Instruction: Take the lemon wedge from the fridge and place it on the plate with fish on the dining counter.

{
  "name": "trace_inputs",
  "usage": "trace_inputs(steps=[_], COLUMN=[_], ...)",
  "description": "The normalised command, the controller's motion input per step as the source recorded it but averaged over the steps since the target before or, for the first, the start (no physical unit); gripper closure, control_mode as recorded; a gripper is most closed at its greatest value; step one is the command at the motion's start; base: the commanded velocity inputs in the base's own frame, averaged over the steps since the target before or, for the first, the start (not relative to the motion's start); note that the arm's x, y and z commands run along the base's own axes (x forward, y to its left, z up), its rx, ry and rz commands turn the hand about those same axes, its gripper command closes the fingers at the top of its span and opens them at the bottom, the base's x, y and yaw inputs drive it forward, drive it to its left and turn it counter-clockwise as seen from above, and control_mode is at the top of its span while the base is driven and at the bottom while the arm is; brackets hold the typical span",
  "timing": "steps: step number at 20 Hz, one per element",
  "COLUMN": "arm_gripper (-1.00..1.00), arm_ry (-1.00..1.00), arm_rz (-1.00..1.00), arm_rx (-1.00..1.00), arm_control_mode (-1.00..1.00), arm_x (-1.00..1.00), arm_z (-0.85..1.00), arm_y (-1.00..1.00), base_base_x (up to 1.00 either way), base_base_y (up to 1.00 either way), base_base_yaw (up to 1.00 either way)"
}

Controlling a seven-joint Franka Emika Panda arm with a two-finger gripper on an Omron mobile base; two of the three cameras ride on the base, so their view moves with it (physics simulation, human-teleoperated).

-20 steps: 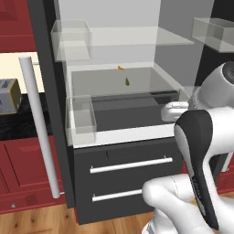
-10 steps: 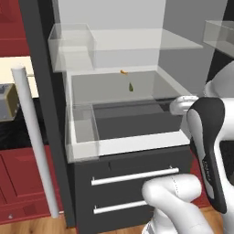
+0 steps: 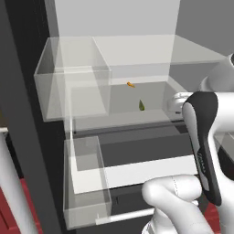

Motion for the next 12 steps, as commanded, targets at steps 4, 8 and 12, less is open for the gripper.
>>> trace_inputs(steps=[4,8,12], arm_gripper=[-1.0,-1.0,-1.0], arm_ry=[0.0,0.0,0.0], arm_rz=[0.0,0.0,0.0], arm_rx=[0.0,0.0,0.0], arm_control_mode=[1.0,1.0,1.0], arm_x=[0.0,0.0,0.0], arm_z=[0.0,0.0,0.0], arm_y=[0.0,0.0,0.0], base_base_x=[0.24,0.04,-0.39], base_base_y=[0.19,0.33,0.0], base_base_yaw=[0.0,-0.01,-0.08])
